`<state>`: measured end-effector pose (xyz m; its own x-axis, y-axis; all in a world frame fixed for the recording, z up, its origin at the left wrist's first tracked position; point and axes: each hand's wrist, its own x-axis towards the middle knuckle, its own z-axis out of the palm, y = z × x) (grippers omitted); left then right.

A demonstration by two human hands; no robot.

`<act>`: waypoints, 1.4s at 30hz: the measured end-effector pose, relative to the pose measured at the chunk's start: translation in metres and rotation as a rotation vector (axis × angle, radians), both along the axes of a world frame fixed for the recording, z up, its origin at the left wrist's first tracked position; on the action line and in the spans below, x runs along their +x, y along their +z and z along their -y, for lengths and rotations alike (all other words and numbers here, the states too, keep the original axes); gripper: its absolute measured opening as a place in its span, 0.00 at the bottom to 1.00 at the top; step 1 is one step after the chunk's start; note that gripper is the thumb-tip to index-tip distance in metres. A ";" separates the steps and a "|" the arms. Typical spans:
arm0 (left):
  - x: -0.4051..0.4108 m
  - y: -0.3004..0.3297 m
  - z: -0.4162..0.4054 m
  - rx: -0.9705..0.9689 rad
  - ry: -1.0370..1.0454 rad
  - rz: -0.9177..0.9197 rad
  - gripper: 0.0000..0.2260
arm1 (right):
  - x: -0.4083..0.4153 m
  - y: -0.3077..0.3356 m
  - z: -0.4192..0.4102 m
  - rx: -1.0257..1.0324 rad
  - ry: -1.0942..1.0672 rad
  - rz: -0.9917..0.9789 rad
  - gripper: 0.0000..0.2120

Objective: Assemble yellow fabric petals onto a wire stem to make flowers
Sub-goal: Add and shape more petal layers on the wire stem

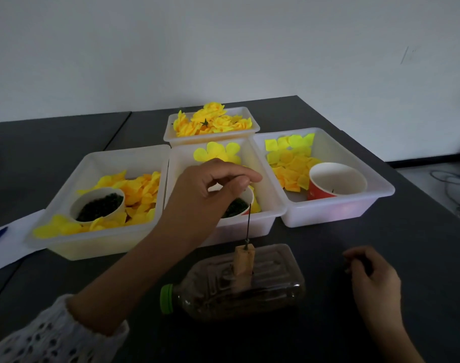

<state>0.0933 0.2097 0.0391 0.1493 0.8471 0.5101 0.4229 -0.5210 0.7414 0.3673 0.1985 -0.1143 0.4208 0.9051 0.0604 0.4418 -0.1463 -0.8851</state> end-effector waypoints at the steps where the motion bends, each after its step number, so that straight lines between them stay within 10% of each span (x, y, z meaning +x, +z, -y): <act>1: 0.002 0.000 0.001 -0.004 0.007 0.026 0.09 | 0.000 0.000 0.000 0.000 0.008 -0.002 0.15; 16: 0.031 -0.033 0.014 -0.158 0.061 0.587 0.07 | 0.002 -0.002 -0.001 0.048 0.021 -0.021 0.15; 42: 0.050 -0.046 0.017 -0.051 0.266 0.418 0.07 | 0.003 -0.002 0.002 0.061 0.082 -0.036 0.14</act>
<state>0.1436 0.1922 -0.0070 -0.2834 0.8536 0.4371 0.1972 -0.3941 0.8976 0.3704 0.1965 -0.1161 0.3485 0.9317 0.1026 0.4181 -0.0566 -0.9066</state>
